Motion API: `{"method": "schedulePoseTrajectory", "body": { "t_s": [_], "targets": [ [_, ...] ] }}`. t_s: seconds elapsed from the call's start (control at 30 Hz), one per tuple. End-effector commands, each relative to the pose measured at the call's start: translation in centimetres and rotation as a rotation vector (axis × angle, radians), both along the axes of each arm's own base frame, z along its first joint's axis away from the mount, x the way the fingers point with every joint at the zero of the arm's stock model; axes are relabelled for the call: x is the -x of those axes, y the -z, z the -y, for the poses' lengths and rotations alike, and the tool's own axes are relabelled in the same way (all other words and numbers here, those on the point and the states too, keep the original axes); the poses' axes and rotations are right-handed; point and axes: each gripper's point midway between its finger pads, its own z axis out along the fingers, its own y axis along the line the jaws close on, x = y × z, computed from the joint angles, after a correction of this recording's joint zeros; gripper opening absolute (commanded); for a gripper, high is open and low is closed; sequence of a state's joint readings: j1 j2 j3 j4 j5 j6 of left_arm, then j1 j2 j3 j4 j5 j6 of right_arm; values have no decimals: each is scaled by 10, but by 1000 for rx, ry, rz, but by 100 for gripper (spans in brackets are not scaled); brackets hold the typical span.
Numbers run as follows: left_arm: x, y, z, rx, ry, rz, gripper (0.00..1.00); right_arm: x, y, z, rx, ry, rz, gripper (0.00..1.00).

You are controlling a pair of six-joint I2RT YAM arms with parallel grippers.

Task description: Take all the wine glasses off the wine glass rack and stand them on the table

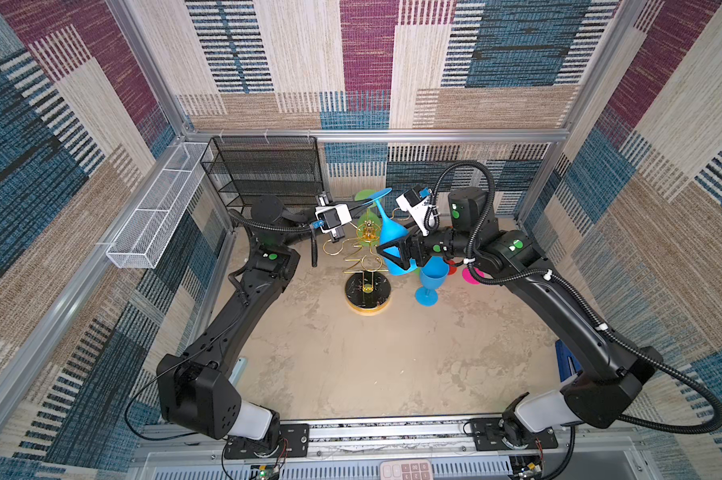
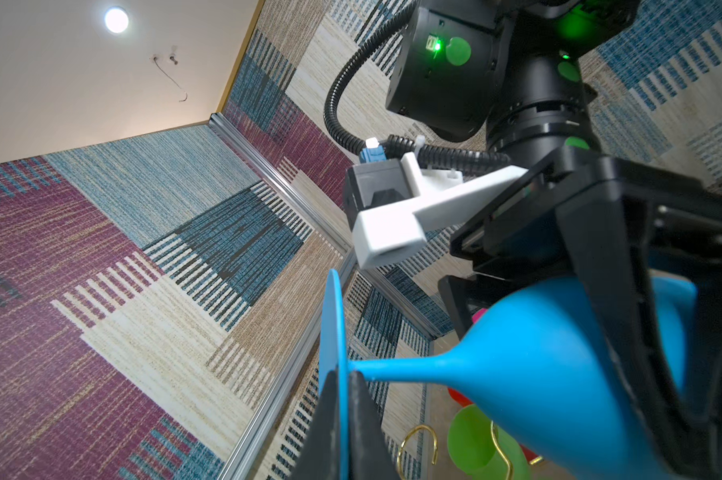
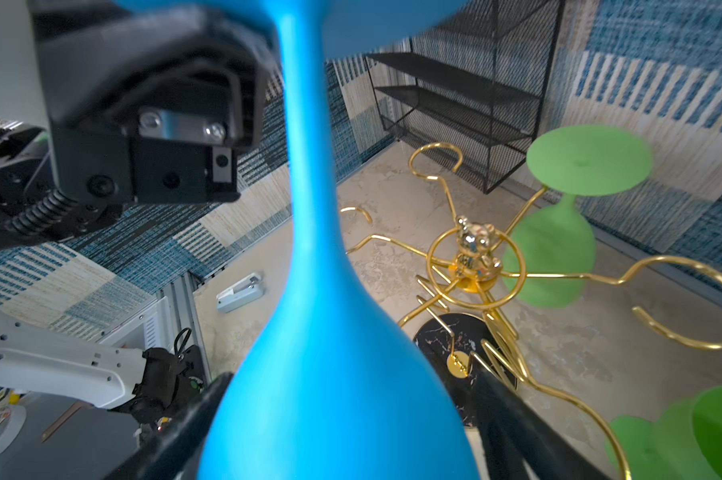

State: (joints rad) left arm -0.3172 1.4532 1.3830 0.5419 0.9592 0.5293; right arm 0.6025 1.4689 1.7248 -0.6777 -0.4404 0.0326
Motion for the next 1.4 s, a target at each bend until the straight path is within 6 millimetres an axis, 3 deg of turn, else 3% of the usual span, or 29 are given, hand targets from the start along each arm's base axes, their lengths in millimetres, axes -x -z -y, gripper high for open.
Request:
{"method": "schedulePoseTrajectory", "body": {
  "t_s": [0.0,0.2,0.4,0.63,0.77,1.13,1.37],
  "targets": [
    [-1,-12,-5,43,-32,-73,0,-6,-27,6,-64,54,82,100],
    [-19,-14,-18,145,-139,-314,0,12,-78,31,-182,87,218,99],
    [-38,-2,-40,297,-265,-653,0,38,-124,75,-322,138,292,95],
    [-42,12,-50,389,-307,-880,0,36,-101,94,-342,228,232,70],
    [-39,12,-50,401,-295,-912,0,26,-82,93,-328,259,179,65],
    [-36,14,-48,393,-274,-918,0,-2,-64,64,-365,188,117,54],
    [-36,17,-47,386,-271,-925,0,-19,-56,47,-364,137,89,25]
  ]
}}
